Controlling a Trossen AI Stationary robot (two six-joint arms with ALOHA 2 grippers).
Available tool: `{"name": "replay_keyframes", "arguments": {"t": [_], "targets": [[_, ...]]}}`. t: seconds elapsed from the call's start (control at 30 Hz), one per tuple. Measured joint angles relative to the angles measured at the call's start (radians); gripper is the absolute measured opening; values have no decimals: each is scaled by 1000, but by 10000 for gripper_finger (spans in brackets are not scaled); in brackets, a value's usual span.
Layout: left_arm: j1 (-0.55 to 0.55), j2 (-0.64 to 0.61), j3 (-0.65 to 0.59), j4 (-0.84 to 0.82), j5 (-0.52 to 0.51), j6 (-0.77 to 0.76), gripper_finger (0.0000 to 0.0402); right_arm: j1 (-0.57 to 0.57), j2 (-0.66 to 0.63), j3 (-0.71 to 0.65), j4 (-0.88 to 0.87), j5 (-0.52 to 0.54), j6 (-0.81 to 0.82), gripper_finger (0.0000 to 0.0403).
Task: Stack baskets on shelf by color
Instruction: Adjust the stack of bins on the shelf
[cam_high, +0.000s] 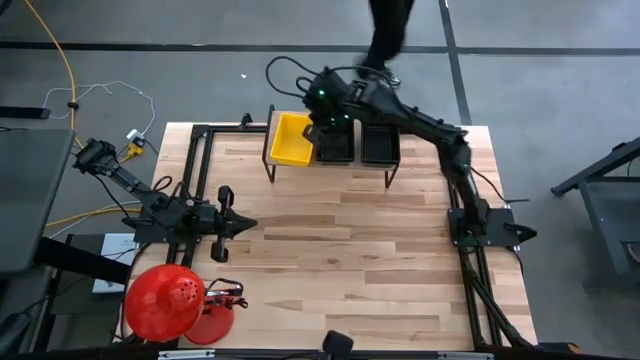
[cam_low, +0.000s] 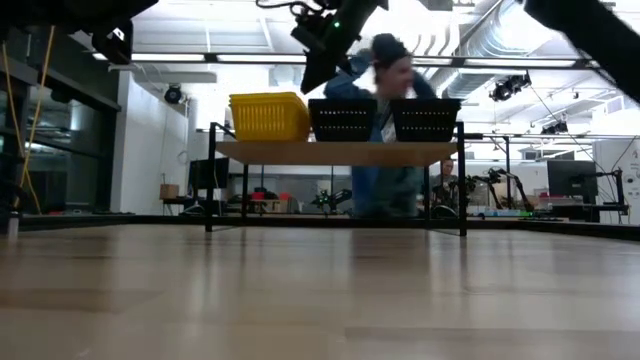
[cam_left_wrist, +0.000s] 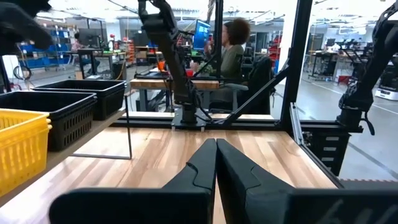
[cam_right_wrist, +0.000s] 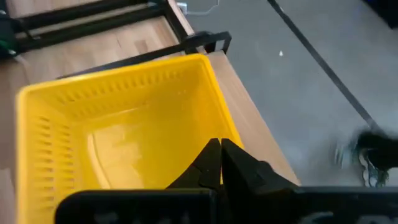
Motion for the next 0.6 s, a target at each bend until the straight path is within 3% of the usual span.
{"name": "replay_keyframes", "arguments": {"t": [0.07, 0.3, 0.6], "targets": [[-1, 0, 0, -3, 1, -7, 0, -10, 33, 35, -21, -2, -6, 0], [-1, 0, 0, -8, 2, -9, 0, -38, 12, -59, -75, -51, -41, 0], [-1, 0, 0, -10, 2, -9, 0, -19, 12, -60, 11, -49, -45, 0]]}}
